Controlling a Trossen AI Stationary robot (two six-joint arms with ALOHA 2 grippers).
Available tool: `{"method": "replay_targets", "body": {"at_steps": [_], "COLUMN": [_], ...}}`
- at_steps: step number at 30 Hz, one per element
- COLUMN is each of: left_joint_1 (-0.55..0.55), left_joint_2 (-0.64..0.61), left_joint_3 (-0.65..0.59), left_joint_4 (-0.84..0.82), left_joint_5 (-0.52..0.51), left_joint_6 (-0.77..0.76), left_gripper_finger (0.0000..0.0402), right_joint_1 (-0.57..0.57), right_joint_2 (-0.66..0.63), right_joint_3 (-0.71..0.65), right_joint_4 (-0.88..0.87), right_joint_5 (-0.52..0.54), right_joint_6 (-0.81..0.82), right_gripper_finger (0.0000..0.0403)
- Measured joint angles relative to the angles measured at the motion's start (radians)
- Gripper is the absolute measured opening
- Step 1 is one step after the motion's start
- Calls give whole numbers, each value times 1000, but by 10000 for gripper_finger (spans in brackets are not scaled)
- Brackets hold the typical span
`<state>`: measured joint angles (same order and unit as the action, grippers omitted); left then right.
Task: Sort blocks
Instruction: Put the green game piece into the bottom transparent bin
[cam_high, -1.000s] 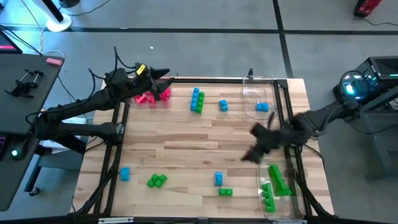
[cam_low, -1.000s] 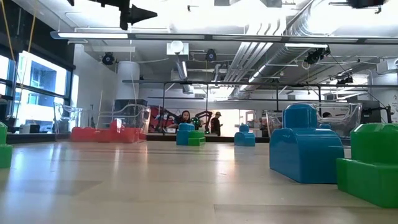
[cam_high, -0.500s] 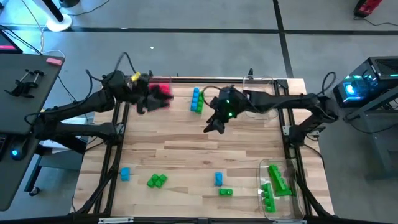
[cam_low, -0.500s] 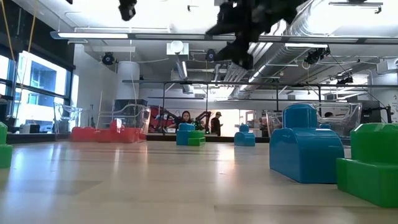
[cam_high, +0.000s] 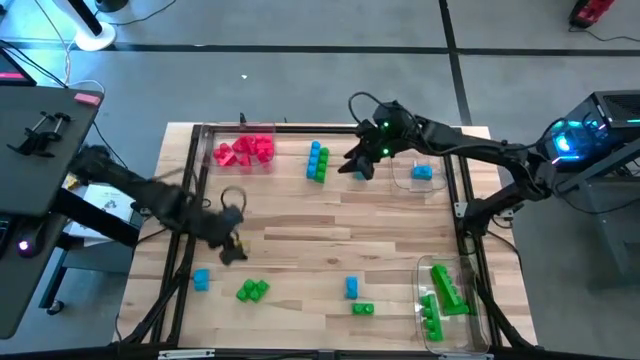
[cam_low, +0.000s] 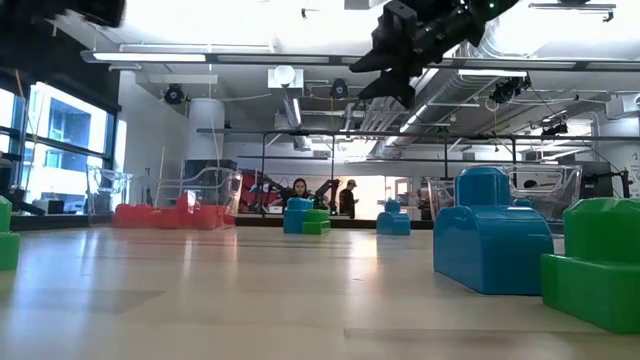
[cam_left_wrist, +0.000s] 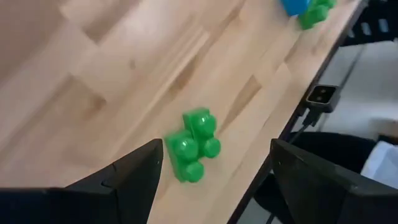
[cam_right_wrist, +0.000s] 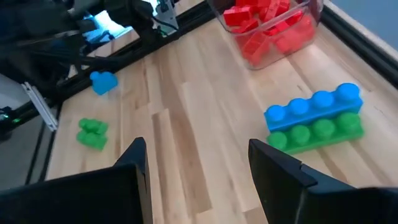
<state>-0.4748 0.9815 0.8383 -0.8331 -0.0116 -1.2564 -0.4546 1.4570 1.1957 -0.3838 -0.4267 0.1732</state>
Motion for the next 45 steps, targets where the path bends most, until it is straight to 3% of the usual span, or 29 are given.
{"method": "replay_targets", "body": {"at_steps": [3,7,12,17,22,30,36,45], "left_joint_1": [-138,-229,-262,-246,-247,-251,-219,-168], "left_joint_2": [92,259,435,542,566,554,526,512], "left_joint_3": [0,0,0,0,5,5,-1,-2], "left_joint_4": [41,89,230,224,265,192,252,239], "left_joint_5": [-66,-17,31,33,39,55,-50,-2], "left_joint_6": [-190,-376,-391,-392,-368,-327,-236,-51], "left_gripper_finger": [281,281,281,281,281,281,281,281], "right_joint_1": [-13,-13,-16,-17,-17,-17,-17,-17], "right_joint_2": [1,3,3,3,4,4,5,5], "right_joint_3": [0,0,0,0,0,0,0,0], "right_joint_4": [-16,-37,-36,-37,-66,-85,-83,-83], "right_joint_5": [1,11,25,27,27,27,27,29], "right_joint_6": [-38,-104,-131,-130,-129,-127,-125,-94], "right_gripper_finger": [160,160,160,160,160,160,160,160]}}
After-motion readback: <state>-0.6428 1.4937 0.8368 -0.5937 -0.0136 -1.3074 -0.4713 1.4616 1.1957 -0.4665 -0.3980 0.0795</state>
